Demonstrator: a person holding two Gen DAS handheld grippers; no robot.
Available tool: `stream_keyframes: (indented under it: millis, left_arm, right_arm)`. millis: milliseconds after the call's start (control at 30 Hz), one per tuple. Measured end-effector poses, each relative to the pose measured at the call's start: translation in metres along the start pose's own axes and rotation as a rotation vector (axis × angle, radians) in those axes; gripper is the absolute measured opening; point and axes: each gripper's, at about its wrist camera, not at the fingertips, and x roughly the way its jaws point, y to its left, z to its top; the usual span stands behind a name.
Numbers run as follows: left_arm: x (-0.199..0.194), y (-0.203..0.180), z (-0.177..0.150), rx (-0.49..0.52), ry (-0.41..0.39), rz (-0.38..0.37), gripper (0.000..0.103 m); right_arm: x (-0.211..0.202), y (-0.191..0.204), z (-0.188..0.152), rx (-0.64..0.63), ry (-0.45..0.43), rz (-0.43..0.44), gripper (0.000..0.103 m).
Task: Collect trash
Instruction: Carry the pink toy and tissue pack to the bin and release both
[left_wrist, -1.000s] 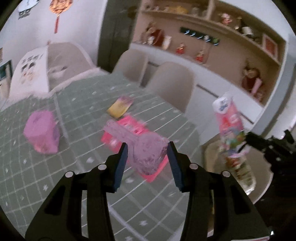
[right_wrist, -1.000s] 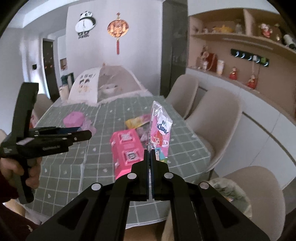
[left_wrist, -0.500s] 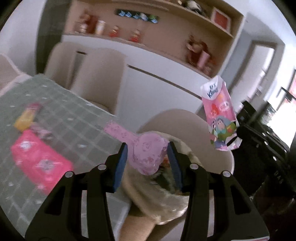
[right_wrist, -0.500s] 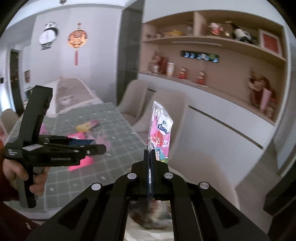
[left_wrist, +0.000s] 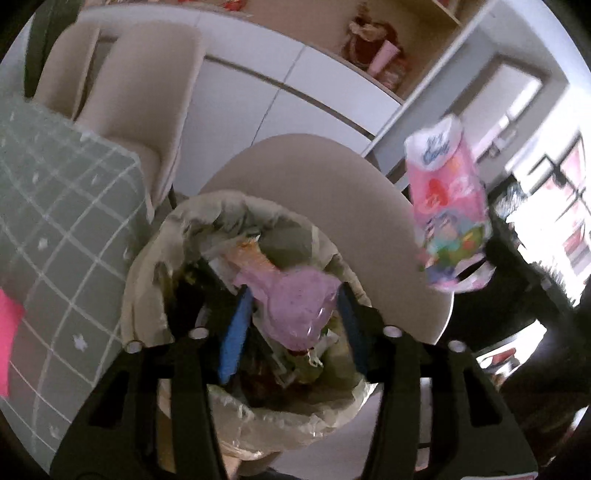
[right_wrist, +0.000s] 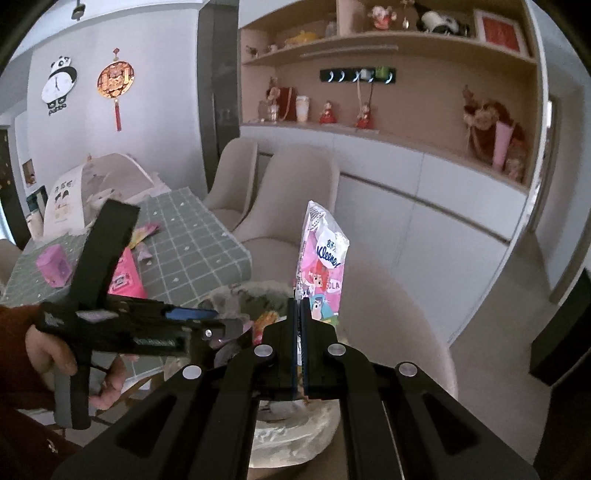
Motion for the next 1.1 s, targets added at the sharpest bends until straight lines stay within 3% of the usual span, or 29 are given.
stream_keyframes:
  millis: [300,600,733,933,967,1033,1067,1100]
  left_arm:
    - [-0.057,0.025,-0.011,-0.075,-0.092,0.107,0.059]
    - [-0.124,0.055,-0.039,-0.129,-0.234,0.371,0.061]
    - [-0.141,0.075,-0.047,-0.187,-0.269,0.438,0.062]
    - [-0.153,0.097,-0.057,-0.250,-0.265,0.461,0.062]
    - [-0.154,0.098,-0.057,-0.248,-0.264,0.469,0.062]
    - [-0.157,0.104,-0.058,-0.252,-0.263,0.490,0.062]
    - [-0.158,0.107,-0.058,-0.255,-0.261,0.502,0.062]
    - [-0.159,0.111,-0.058,-0.258,-0.256,0.512,0.062]
  right_arm:
    - [0.066,0.017,-0.020,0.017,0.131,0.152,0.004]
    - [0.140,0.033,-0.051,0.077,0.345,0.260,0.004]
    - [0.148,0.036,-0.054,0.074,0.366,0.274,0.004]
    - [0.135,0.038,-0.046,0.056,0.320,0.272,0.006]
    - [0.132,0.037,-0.044,0.053,0.311,0.267,0.009]
    - [0.121,0.034,-0.041,0.059,0.291,0.255,0.024]
    - [0.117,0.031,-0.040,0.069,0.283,0.253,0.043]
    - [0.114,0.030,-0.039,0.077,0.274,0.255,0.055]
